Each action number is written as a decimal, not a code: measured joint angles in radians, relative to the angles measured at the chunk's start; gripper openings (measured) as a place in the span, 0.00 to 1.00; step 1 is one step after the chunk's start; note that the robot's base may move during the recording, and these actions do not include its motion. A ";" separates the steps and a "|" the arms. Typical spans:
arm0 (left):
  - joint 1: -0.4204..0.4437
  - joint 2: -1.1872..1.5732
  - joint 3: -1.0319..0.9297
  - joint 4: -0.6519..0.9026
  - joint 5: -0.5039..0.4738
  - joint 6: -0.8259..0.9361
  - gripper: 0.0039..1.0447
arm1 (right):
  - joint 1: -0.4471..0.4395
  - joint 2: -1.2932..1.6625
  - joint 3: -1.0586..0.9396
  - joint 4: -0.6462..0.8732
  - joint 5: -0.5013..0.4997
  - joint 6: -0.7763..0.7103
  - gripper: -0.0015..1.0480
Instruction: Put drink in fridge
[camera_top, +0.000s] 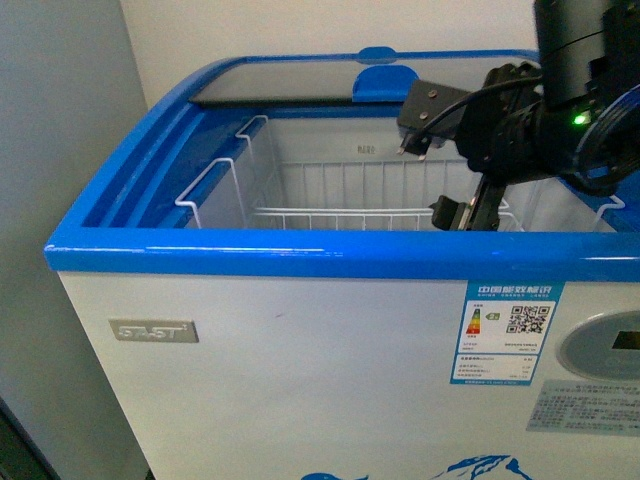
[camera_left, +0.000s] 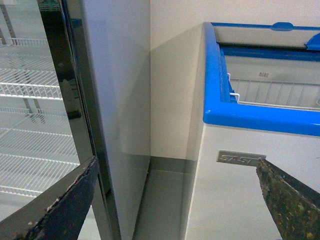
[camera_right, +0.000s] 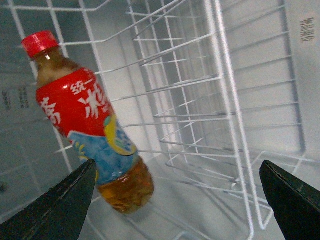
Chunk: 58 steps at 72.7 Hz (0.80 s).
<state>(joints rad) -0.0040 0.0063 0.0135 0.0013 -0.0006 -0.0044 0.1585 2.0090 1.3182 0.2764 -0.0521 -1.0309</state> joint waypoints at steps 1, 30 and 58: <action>0.000 0.000 0.000 0.000 0.000 0.000 0.92 | -0.004 -0.019 -0.014 0.005 0.001 0.008 0.93; 0.000 0.000 0.000 0.000 0.000 0.000 0.92 | -0.102 -0.481 -0.271 0.061 0.129 0.327 0.93; 0.000 0.000 0.000 0.000 0.000 0.000 0.92 | -0.043 -1.339 -0.703 -0.349 0.206 0.939 0.86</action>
<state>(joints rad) -0.0040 0.0063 0.0135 0.0013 -0.0002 -0.0044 0.1154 0.6704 0.6147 -0.0723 0.1543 -0.0921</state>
